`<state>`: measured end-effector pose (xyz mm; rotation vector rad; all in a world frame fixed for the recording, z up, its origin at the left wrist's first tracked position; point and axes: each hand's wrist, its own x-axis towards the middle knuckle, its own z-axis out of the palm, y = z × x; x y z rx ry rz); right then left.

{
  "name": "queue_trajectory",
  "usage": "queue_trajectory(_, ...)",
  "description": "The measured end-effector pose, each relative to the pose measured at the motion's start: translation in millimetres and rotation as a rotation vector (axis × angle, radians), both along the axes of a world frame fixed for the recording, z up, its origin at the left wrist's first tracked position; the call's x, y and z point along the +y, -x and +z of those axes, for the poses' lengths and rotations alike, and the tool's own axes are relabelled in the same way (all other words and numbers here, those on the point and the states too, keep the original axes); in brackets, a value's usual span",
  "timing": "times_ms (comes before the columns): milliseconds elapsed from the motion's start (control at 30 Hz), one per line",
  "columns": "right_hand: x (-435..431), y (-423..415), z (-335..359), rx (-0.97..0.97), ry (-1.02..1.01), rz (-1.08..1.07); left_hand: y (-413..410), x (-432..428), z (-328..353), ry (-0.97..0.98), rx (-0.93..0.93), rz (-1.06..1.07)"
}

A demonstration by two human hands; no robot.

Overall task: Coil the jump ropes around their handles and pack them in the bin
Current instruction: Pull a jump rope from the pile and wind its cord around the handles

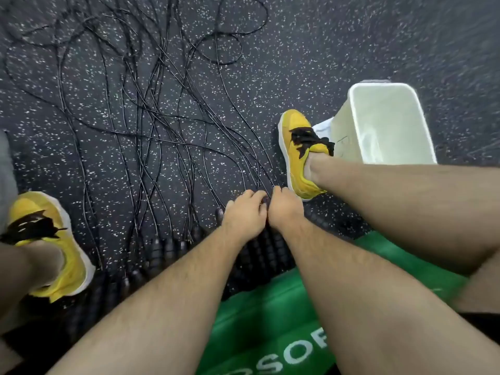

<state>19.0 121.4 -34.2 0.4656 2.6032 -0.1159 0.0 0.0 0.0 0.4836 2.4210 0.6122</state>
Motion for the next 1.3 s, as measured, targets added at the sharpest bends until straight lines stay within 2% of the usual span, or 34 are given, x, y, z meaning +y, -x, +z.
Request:
queue_trajectory(133, 11.6, 10.9, -10.7, -0.048, -0.052, 0.071, 2.4, 4.7, -8.0, 0.034, -0.032, 0.022)
queue_trajectory(333, 5.6, 31.4, -23.0, -0.034, -0.112, -0.109, 10.3, 3.4, -10.2, 0.052, -0.051, 0.028)
queue_trajectory(500, 0.1, 38.1, -18.9, -0.114, -0.131, -0.101, 10.4, -1.1, -9.0, 0.059, -0.085, 0.048)
queue_trajectory(633, 1.5, 37.2, -9.4, 0.024, -0.072, -0.165, 11.9, -6.1, -3.4, 0.060, -0.093, 0.080)
queue_trajectory(767, 4.0, 35.9, 9.6, 0.178, -0.087, -0.073, 16.7, -10.8, 3.9, 0.008, -0.164, 0.179)
queue_trajectory(900, 1.9, 41.5, 41.6, 0.270, 0.014, 0.020, 24.4, -15.6, 16.6, -0.128, -0.196, 0.313)
queue_trajectory(967, -3.9, 45.6, 55.8, 0.303, 0.106, -0.003, 29.4, -18.9, 27.1, -0.194, -0.181, 0.396)
queue_trajectory(1233, -56.2, 63.3, 102.9, 0.255, 0.541, -0.091, 44.5, -37.0, 82.2, -0.455, -0.256, 0.553)
queue_trajectory(1300, -65.3, 62.5, 119.0, 0.210, 0.645, -0.142, 45.6, -40.1, 93.9, -0.552, -0.329, 0.739)
